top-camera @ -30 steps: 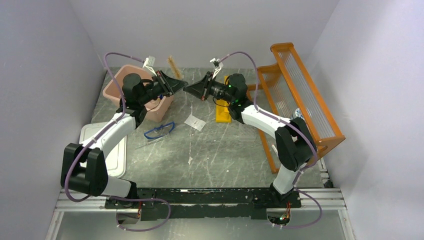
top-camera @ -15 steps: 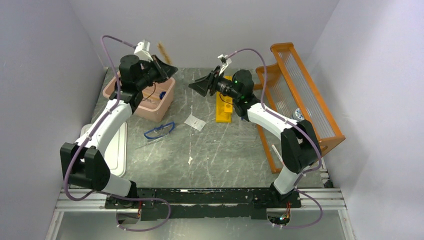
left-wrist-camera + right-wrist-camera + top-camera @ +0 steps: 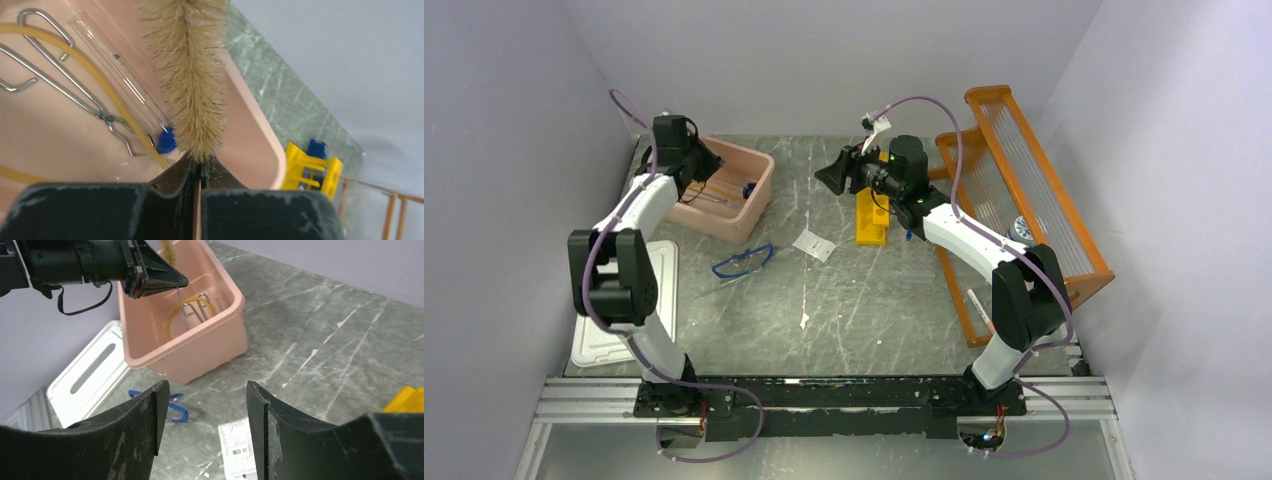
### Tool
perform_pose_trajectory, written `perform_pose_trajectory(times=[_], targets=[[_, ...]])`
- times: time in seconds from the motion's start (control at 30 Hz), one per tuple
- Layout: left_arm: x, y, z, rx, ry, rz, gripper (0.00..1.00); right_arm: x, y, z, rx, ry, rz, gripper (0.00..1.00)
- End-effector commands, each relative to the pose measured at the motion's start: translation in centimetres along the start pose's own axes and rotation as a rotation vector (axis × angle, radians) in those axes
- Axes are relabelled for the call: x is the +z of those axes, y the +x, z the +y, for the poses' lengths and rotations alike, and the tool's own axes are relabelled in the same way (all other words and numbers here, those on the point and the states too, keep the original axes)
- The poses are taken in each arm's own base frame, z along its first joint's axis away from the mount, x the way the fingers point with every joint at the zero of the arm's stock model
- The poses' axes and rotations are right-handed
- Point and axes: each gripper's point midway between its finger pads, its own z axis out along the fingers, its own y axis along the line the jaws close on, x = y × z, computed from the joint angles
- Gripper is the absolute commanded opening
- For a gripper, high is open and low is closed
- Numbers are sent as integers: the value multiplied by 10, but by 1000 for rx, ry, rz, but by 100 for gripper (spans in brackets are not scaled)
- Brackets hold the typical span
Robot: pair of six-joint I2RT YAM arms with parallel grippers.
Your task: Organize the chemistry lab equipment
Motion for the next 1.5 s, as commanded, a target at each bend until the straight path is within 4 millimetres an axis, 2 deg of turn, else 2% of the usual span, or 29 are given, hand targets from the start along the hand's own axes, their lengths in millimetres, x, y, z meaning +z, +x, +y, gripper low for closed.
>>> perform_pose_trajectory(times=[0.0, 0.17, 0.33, 0.57, 0.73, 0.93, 1.13, 1.33, 1.47], targets=[[27, -13, 10, -27, -80, -81, 5, -3, -16, -12, -87, 65, -26, 61], [63, -1, 33, -45, -146, -72, 5, -2, -15, -22, -113, 96, -22, 61], [89, 5, 38, -22, -151, -38, 16, -1, -13, -28, -128, 112, -18, 61], [87, 3, 35, 20, -149, -38, 34, 3, -13, -28, -140, 101, -13, 61], [72, -3, 27, 72, -130, -40, 39, 5, -11, -28, -136, 96, -9, 61], [40, -10, -3, 159, -25, -14, 41, 5, 4, -32, -128, 102, 20, 61], [-3, -8, -52, 286, 119, 18, 50, 10, 44, -38, -174, 157, 144, 62], [-49, 19, -104, 494, 283, 30, 56, 18, 100, -36, -182, 215, 329, 62], [-74, 27, -104, 540, 285, 12, 57, 29, 134, -10, -193, 138, 404, 63]])
